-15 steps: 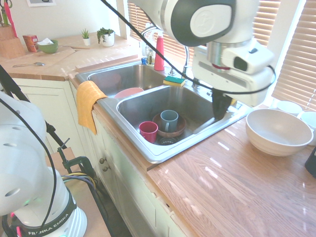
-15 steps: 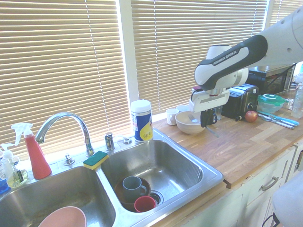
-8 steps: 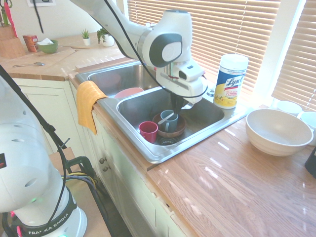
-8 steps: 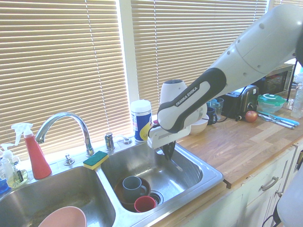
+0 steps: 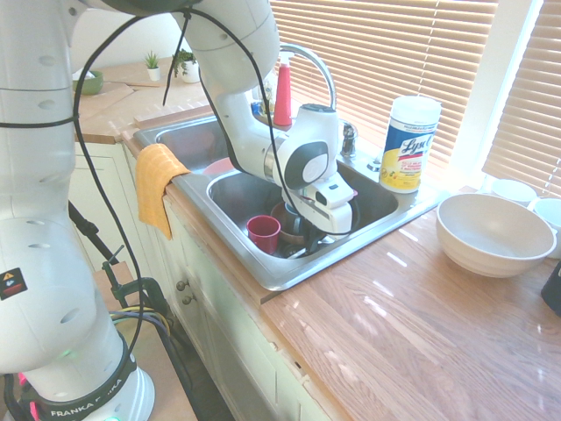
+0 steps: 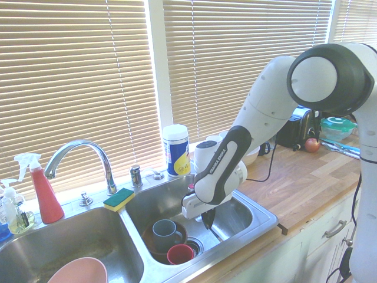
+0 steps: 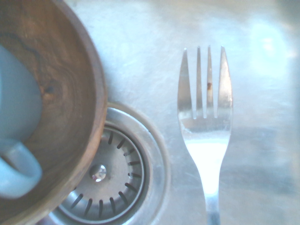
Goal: Put the fork into the sink
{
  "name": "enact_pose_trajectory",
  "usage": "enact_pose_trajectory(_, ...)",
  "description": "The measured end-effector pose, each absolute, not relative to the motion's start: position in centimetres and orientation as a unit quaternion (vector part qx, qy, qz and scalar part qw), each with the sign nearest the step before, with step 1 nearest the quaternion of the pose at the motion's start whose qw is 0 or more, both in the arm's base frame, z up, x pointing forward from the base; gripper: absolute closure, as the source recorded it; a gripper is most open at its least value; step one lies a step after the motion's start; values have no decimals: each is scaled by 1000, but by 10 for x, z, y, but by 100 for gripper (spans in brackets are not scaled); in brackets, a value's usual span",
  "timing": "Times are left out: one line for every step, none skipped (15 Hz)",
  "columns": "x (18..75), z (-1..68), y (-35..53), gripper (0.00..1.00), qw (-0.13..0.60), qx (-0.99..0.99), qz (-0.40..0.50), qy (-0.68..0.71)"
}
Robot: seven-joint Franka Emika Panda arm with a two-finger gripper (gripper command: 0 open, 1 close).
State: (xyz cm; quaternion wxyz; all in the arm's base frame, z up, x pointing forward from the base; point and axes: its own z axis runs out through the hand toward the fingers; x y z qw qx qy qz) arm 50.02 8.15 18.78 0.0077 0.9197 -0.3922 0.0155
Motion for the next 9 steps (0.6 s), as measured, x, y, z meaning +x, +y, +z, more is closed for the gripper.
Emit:
enact_pose_trajectory(503, 177, 83, 100, 8, 919, 13, -393)
enact_pose_trajectory(507, 167, 83, 100, 8, 918, 12, -396)
enact_pose_trajectory(509, 159, 83, 100, 8, 917, 10, -398)
enact_pose_trajectory(512, 155, 84, 100, 8, 917, 9, -399)
enact_pose_trajectory(513, 153, 84, 100, 10, 917, 9, -400)
enact_pose_trajectory(513, 151, 84, 100, 12, 917, 9, -399)
enact_pose_trajectory(513, 149, 85, 0, 13, 917, 9, -398)
enact_pose_trajectory(513, 147, 85, 0, 15, 918, 10, -397)
enact_pose_trajectory(512, 145, 86, 0, 17, 918, 10, -396)
